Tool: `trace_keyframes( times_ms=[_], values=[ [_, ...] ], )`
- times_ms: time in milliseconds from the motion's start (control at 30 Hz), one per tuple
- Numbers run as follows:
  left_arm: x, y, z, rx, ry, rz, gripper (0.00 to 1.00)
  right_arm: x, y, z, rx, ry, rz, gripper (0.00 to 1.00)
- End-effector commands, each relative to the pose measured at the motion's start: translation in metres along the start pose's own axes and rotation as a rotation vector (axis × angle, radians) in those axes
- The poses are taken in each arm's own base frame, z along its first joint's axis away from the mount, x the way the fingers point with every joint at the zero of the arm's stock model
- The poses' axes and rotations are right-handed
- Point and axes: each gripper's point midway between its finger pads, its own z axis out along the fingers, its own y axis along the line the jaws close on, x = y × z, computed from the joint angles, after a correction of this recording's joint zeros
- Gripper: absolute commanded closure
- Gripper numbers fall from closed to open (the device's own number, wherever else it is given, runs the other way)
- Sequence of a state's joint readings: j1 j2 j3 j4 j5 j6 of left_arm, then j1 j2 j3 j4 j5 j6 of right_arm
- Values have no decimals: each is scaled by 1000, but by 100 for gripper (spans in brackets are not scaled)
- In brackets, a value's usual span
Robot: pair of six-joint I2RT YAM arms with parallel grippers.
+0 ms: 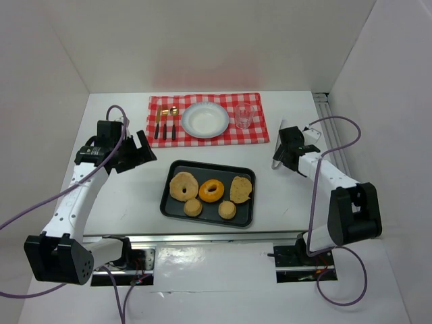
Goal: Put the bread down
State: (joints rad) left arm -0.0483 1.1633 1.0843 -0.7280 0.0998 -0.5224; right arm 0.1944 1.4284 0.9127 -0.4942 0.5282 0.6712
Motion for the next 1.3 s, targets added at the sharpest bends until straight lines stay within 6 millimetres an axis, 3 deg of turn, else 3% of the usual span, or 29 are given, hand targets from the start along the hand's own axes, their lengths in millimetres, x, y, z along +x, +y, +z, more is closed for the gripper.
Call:
trace_keyframes(
  times_ms=[0, 267, 400, 533, 700, 833, 967, 1133, 1267],
  values=[
    [-7, -4, -2, 28, -33, 26, 1, -2, 5, 4, -51, -18, 33, 1],
    [-7, -4, -2, 28, -33, 26, 1, -12, 8, 2, -69, -33, 24, 1],
    [-6, -3, 0, 24, -25, 24, 1, -12, 44, -11, -253, -78, -62, 1],
    [-8, -4, 1, 24, -25, 24, 1, -14, 63, -10, -327, -100, -105, 1],
    [-8, -4, 3, 21, -16, 14, 1, -13, 79, 15, -286, -64, -155, 1],
    [-10, -3, 4, 12, -20, 14, 1, -12, 69, 36, -215, -29, -108, 1],
    [-10, -1, 7, 0, -14, 12, 1, -15, 78, 57, -266, -25, -88, 1],
    [-17, 0, 6, -17, -32, 13, 1, -31, 84, 91, -195, -57, -104, 1],
    [-16, 3, 11, -33, -20, 11, 1, -37, 92, 108, -197, -75, -97, 9]
  ],
)
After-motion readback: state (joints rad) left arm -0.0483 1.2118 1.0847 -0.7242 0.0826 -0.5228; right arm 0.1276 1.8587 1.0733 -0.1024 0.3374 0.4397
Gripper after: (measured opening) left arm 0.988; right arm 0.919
